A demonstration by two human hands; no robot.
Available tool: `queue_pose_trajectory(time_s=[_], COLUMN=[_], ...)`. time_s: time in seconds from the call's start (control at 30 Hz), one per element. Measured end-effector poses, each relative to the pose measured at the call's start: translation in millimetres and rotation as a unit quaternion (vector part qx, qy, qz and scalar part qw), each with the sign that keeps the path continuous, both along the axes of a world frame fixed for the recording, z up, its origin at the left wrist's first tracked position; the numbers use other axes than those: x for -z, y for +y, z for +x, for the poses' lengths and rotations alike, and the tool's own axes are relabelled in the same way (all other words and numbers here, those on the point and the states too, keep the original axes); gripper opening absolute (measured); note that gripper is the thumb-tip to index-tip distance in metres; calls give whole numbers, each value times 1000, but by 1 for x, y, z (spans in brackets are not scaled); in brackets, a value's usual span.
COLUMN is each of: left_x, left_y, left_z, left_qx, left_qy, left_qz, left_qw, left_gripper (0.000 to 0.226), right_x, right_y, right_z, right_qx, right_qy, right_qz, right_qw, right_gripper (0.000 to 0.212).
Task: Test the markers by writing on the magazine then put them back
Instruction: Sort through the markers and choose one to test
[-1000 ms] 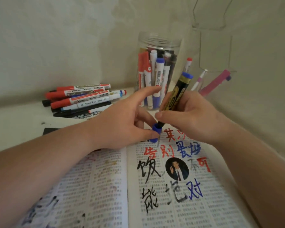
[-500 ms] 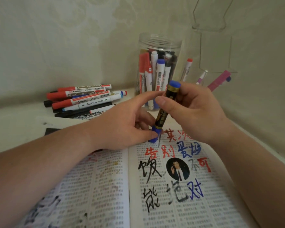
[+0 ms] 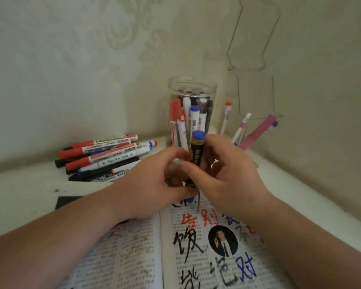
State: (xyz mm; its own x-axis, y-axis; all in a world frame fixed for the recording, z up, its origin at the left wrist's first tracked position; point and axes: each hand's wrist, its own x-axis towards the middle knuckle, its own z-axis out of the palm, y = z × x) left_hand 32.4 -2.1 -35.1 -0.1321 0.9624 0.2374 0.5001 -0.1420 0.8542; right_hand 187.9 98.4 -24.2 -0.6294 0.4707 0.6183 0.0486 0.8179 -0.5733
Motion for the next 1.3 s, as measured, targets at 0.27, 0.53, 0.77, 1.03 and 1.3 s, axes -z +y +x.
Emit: queue_pose_trajectory(time_s=[0.27, 0.53, 0.77, 1.03, 1.3], left_x=[1, -5, -4, 1, 3], left_y=[0, 1, 1, 4, 8], left_z=[-6, -12, -14, -15, -19], left_qx=[-47, -128, -127, -129, -192], left_qy=[8, 31, 72, 87, 85], left_qz=[56, 83, 68, 59, 89], left_qw=[997, 988, 987, 986, 974], left_gripper=[23, 14, 14, 15, 14], right_x=[-11, -131, -140, -130, -118], right_y=[0, 31, 58, 52, 36], right_z=[-2, -20, -64, -66, -60], right_qx=[-32, 89, 183, 215, 210], right_qy=[120, 281, -14, -219, -300], right_qz=[-5, 65, 36, 70, 108], right_qw=[992, 953, 982, 949, 924], right_gripper=[69, 49, 30, 57, 56])
